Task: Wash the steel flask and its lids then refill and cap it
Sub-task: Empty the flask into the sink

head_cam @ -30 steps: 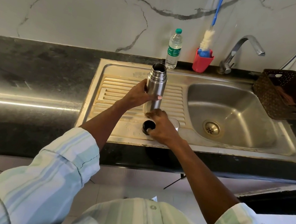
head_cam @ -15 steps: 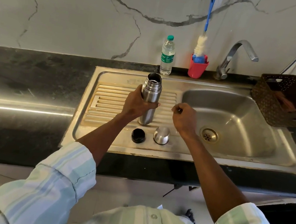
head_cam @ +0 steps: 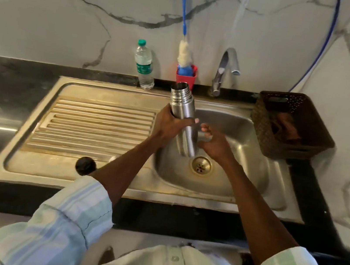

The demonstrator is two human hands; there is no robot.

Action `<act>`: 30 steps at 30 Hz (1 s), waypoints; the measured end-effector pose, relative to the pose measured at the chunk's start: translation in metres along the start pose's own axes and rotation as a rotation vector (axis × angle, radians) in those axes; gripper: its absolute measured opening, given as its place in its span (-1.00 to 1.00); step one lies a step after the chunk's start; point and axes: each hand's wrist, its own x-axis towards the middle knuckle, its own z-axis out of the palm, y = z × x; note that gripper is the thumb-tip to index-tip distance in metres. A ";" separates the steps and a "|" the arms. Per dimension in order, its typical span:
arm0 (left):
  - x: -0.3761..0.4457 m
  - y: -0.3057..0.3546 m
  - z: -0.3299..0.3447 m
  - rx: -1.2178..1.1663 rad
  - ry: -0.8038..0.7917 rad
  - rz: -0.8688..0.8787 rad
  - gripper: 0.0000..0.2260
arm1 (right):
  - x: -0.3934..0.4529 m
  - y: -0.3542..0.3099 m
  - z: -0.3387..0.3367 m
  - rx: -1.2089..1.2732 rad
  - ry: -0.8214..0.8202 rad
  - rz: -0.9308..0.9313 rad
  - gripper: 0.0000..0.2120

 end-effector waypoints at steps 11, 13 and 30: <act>-0.016 -0.013 0.114 -0.089 -0.042 -0.226 -0.51 | -0.001 0.051 -0.028 0.155 -0.023 0.064 -0.42; -0.014 -0.015 0.123 -0.130 -0.061 -0.244 -0.56 | 0.002 0.056 -0.030 0.149 0.028 0.089 -0.44; 0.023 -0.122 0.052 1.049 -0.189 0.152 -0.52 | 0.052 0.100 -0.018 -0.571 0.049 0.191 -0.31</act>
